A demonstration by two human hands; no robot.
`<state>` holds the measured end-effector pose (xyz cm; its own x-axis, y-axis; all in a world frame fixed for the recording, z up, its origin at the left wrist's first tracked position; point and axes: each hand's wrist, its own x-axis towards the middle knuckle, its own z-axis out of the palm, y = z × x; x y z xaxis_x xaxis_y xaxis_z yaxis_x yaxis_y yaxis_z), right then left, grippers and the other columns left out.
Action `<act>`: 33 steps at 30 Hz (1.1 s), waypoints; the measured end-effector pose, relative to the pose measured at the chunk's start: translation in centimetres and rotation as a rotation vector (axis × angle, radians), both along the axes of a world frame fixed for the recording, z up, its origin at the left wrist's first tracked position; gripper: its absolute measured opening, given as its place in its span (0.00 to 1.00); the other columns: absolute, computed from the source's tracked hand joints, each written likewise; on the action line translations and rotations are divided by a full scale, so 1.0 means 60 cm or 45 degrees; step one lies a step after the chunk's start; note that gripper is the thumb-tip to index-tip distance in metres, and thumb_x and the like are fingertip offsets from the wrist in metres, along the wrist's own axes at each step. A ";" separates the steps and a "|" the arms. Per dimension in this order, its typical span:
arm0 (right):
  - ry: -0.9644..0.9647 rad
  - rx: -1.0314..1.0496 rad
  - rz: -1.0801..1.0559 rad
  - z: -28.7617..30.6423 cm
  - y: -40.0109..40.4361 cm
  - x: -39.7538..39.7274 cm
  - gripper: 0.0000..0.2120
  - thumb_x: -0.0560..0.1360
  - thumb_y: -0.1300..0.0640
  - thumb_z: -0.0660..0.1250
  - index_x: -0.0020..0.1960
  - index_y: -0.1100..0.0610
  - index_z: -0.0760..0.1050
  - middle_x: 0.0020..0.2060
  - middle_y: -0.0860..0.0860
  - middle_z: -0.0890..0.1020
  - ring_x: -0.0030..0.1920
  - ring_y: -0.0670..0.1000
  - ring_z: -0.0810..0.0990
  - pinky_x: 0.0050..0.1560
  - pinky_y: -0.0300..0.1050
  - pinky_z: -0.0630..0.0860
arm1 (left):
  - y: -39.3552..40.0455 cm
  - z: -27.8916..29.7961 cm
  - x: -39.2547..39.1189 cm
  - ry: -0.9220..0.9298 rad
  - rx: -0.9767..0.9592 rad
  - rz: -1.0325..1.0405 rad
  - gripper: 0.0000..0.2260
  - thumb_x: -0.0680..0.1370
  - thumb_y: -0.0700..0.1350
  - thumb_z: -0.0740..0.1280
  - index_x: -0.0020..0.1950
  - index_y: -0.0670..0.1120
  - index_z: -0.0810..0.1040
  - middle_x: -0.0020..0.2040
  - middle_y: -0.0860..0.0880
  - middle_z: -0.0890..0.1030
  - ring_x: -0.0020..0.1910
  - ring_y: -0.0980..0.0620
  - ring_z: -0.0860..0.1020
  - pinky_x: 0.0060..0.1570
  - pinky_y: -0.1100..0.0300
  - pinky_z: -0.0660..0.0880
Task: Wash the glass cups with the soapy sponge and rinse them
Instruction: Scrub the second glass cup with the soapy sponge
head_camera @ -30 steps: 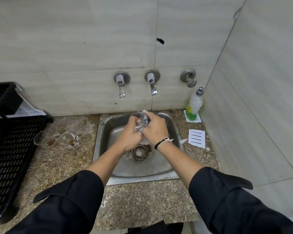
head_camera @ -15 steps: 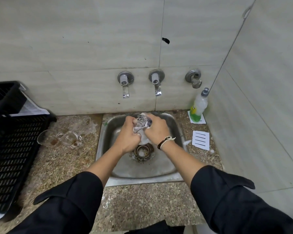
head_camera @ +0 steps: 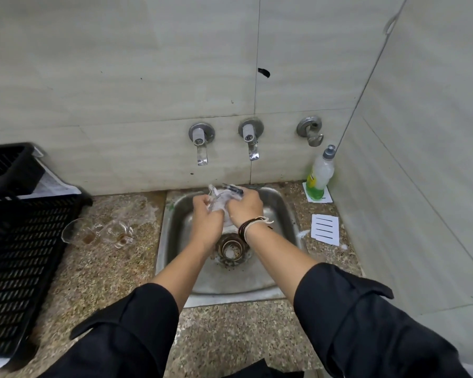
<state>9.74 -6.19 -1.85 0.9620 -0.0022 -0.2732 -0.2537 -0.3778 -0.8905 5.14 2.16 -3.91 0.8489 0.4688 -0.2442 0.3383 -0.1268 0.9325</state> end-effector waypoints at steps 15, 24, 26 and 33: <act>-0.265 -0.217 0.207 0.037 -0.026 -0.003 0.24 0.73 0.63 0.66 0.69 0.60 0.75 0.61 0.56 0.82 0.62 0.56 0.80 0.63 0.46 0.76 | 0.014 0.036 0.020 -0.151 0.455 -0.178 0.11 0.78 0.40 0.65 0.60 0.46 0.78 0.49 0.54 0.79 0.46 0.56 0.77 0.38 0.70 0.67; -0.162 -0.065 0.197 0.054 -0.023 -0.003 0.26 0.71 0.62 0.68 0.69 0.60 0.75 0.60 0.57 0.83 0.62 0.56 0.80 0.63 0.48 0.76 | -0.007 0.016 0.017 -0.134 0.044 0.067 0.16 0.72 0.46 0.58 0.58 0.48 0.74 0.53 0.49 0.80 0.51 0.49 0.78 0.48 0.53 0.74; -0.208 -0.063 0.185 0.049 -0.015 -0.024 0.25 0.70 0.59 0.66 0.67 0.61 0.76 0.59 0.58 0.83 0.60 0.57 0.81 0.61 0.47 0.77 | 0.003 0.017 0.024 -0.177 -0.079 0.230 0.15 0.72 0.40 0.58 0.57 0.47 0.76 0.49 0.49 0.80 0.51 0.46 0.79 0.48 0.51 0.76; -0.190 -0.170 0.184 0.045 -0.009 0.001 0.17 0.73 0.63 0.67 0.61 0.62 0.79 0.55 0.61 0.84 0.58 0.62 0.81 0.59 0.50 0.77 | -0.006 0.018 0.026 -0.160 -0.225 0.187 0.19 0.75 0.32 0.61 0.62 0.48 0.76 0.49 0.56 0.79 0.48 0.58 0.77 0.43 0.63 0.72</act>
<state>9.78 -6.75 0.86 0.9845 0.1119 -0.1349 -0.0582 -0.5174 -0.8538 6.71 1.80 -2.80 0.8036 0.5489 -0.2303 0.2210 0.0841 0.9716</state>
